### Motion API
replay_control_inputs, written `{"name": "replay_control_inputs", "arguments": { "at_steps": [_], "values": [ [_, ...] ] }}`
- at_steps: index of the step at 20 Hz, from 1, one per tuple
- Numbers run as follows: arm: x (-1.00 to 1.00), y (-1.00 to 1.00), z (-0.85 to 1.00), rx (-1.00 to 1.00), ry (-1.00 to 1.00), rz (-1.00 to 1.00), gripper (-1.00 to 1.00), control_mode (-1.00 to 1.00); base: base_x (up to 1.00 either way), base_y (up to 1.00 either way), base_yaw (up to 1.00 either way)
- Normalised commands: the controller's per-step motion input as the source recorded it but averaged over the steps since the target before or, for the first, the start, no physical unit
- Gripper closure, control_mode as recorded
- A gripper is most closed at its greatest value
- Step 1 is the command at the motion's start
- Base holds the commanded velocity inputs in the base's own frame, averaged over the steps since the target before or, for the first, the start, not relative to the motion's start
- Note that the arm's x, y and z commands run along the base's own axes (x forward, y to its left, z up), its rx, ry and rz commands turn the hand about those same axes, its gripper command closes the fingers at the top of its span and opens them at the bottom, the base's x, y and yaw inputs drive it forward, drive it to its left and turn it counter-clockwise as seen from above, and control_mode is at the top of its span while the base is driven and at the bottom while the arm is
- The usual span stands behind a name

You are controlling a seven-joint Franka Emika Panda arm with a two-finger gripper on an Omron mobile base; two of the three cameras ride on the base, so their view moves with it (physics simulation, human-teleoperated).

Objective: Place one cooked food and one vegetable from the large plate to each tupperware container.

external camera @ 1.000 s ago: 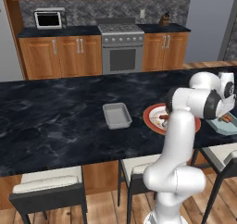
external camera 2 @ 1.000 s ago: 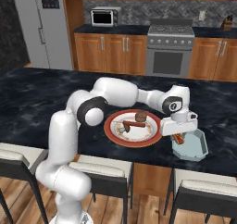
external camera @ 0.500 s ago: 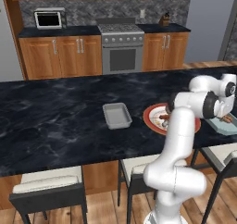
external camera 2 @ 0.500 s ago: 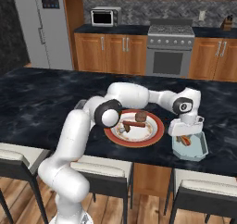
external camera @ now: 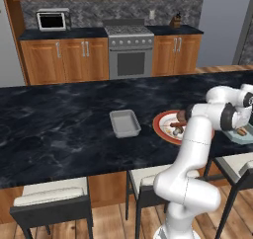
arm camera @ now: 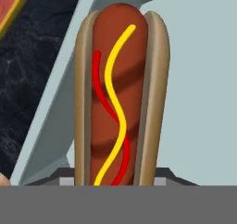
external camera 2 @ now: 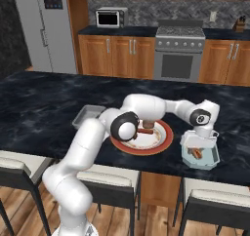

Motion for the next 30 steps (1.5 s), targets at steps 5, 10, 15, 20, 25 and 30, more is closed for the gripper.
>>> {"name": "replay_control_inputs", "arguments": {
  "at_steps": [5,10,15,20,25,30],
  "values": [
    [0.04,0.09,-0.41,0.00,-0.08,-0.05,1.00,-1.00,0.00,0.00,0.00],
    [0.03,0.07,-0.20,0.00,-0.05,-0.04,-1.00,-1.00,0.00,0.00,0.00],
    [-0.15,0.26,0.18,0.00,0.00,-0.01,-1.00,-1.00,0.00,0.00,0.00],
    [-0.21,0.36,0.38,-0.03,0.00,-0.01,-1.00,-1.00,0.00,0.00,0.00],
    [-0.28,0.19,0.65,-0.03,-0.01,-0.09,-1.00,-1.00,0.00,0.00,0.00],
    [-0.34,0.88,0.50,-0.01,0.00,-0.19,-1.00,-1.00,0.00,0.00,0.00]
  ]
}}
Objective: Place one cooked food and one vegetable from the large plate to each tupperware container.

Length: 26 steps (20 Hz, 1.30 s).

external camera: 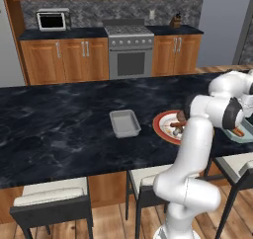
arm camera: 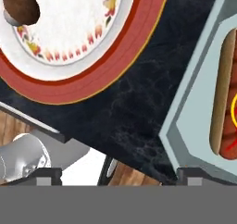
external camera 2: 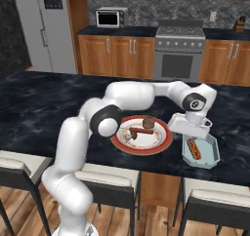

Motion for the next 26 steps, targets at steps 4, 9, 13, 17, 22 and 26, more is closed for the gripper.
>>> {"name": "replay_control_inputs", "arguments": {
  "at_steps": [4,9,13,17,22,26],
  "values": [
    [-0.21,0.81,0.36,-0.02,0.00,-0.26,-1.00,-1.00,0.00,0.00,0.00],
    [-0.16,0.95,0.16,-0.01,0.00,-0.32,-1.00,-1.00,0.00,0.00,0.00],
    [-0.03,1.00,0.09,-0.06,0.00,-0.36,-1.00,-1.00,0.00,0.00,0.00],
    [0.07,1.00,0.19,-0.16,0.05,-0.34,-1.00,-1.00,0.00,0.00,0.00],
    [0.28,0.83,0.01,-0.10,0.27,-0.28,-1.00,-1.00,0.00,0.00,0.00],
    [0.16,0.23,-0.40,-0.04,0.03,-0.11,-1.00,-1.00,0.00,0.00,0.00]
  ]
}}
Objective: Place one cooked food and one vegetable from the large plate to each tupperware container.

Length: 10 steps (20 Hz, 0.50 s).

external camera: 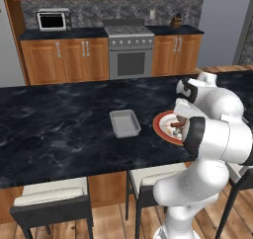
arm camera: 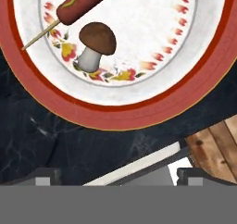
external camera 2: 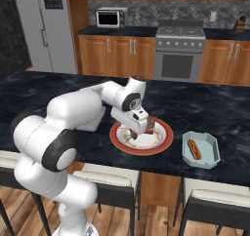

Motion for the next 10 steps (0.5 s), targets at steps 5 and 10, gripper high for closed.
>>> {"name": "replay_control_inputs", "arguments": {
  "at_steps": [5,10],
  "values": [
    [0.27,0.05,-0.27,-0.02,0.06,-0.04,-1.00,-1.00,0.00,0.00,0.00],
    [0.38,0.06,-0.17,-0.06,0.14,-0.03,-1.00,-1.00,0.00,0.00,0.00]
  ]
}}
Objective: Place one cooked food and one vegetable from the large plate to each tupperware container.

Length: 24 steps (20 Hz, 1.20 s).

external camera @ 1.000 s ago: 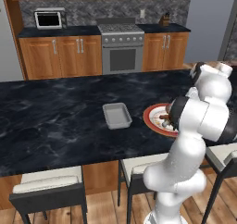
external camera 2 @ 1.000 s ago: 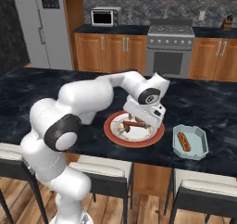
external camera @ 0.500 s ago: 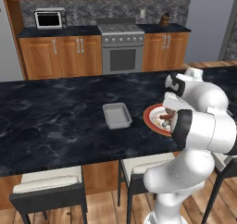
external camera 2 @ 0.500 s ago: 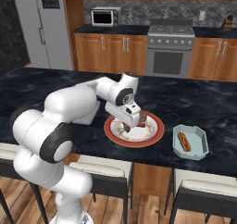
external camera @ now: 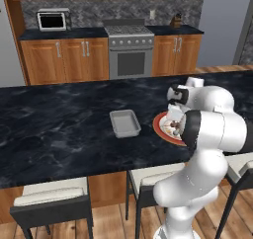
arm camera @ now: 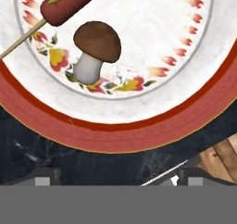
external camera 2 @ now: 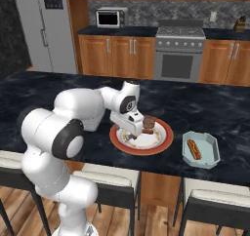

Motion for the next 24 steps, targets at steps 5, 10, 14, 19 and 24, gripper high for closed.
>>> {"name": "replay_control_inputs", "arguments": {
  "at_steps": [5,10,14,19,24],
  "values": [
    [0.33,0.00,-0.31,-0.04,0.06,-0.02,-1.00,-1.00,0.00,0.00,0.00],
    [0.41,0.00,-0.37,0.00,0.03,0.00,-1.00,-1.00,0.00,0.00,0.00],
    [0.34,-0.02,-0.25,0.00,0.07,0.00,-1.00,-1.00,0.00,0.00,0.00],
    [0.04,-0.19,-0.26,0.00,0.04,0.00,-1.00,-1.00,0.00,0.00,0.00],
    [0.11,-0.07,-0.20,0.00,0.00,0.00,-1.00,-1.00,0.00,0.00,0.00]
  ]
}}
